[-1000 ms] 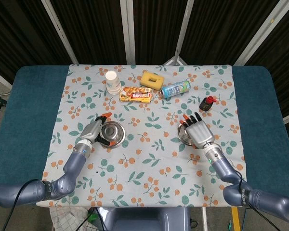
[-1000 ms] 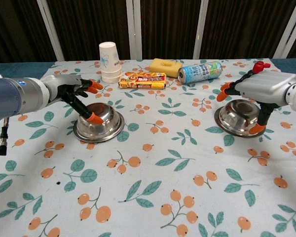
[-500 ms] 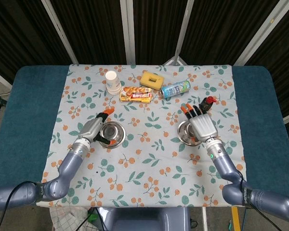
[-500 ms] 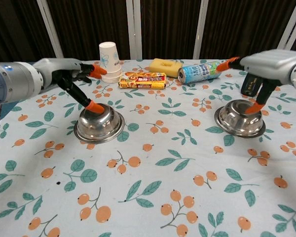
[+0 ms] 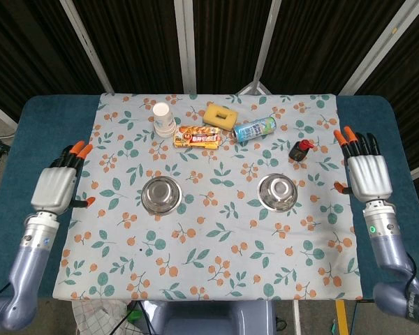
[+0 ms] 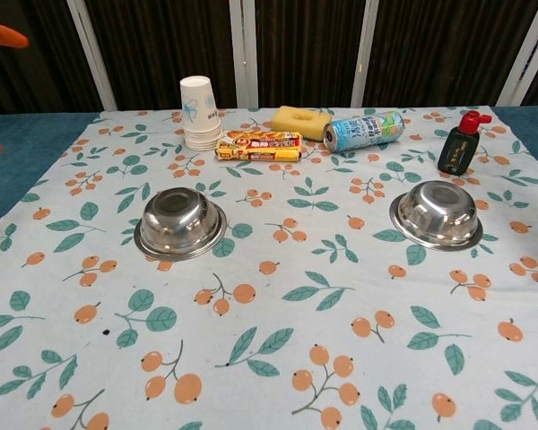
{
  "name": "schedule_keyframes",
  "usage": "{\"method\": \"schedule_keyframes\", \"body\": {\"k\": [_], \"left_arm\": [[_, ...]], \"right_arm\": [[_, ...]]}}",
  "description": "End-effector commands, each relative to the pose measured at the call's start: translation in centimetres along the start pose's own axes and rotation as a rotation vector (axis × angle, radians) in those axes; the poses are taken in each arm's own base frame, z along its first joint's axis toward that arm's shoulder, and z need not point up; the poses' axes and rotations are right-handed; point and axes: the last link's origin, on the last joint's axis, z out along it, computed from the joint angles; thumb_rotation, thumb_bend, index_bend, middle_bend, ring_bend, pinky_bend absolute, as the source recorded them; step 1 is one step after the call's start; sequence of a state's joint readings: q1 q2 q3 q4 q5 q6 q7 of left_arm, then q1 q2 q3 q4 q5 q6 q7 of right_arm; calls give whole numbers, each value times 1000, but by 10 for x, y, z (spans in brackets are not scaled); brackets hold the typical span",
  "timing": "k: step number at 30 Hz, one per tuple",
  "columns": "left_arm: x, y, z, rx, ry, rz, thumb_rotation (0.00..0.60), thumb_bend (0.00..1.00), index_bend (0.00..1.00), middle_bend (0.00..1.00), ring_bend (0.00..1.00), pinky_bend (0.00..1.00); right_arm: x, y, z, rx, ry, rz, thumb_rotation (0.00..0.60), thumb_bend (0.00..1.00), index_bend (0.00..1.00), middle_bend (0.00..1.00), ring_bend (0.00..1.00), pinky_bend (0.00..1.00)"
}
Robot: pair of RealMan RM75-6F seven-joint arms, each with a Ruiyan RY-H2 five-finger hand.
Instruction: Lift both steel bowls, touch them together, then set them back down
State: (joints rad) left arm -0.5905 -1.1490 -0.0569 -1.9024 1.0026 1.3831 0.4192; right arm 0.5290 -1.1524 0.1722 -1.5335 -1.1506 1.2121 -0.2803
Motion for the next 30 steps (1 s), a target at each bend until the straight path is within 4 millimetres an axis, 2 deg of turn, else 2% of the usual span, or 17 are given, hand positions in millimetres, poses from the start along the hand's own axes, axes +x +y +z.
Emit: {"method": "schedule_keyframes", "body": {"k": [1, 8, 14, 19, 22, 30], "left_arm": [[0, -23, -53, 39, -22, 84, 600, 8, 101, 0, 0, 202], [-7, -53, -126, 124, -9, 80, 600, 8, 104, 0, 0, 192], [-15, -61, -162, 123, 43, 5, 600, 8, 104, 0, 0, 179], [-21, -70, -178, 143, 65, -21, 600, 9, 106, 0, 0, 165], [-24, -73, -179, 147, 52, -55, 600, 8, 106, 0, 0, 165], [-20, -74, -178, 130, 98, -62, 600, 10, 121, 0, 0, 165]], "right_arm": [[-5, 8, -32, 6, -52, 5, 600, 5, 115, 8, 67, 11], [-14, 14, -89, -18, -57, 126, 600, 5, 121, 8, 68, 11], [-6, 18, -130, 4, -18, 168, 600, 5, 128, 8, 67, 11], [-7, 22, -156, 1, -7, 187, 600, 5, 128, 8, 67, 11], [-10, 24, -167, 10, -19, 187, 600, 5, 128, 8, 67, 11], [-6, 28, -173, -10, 16, 183, 600, 5, 128, 8, 68, 11]]}}
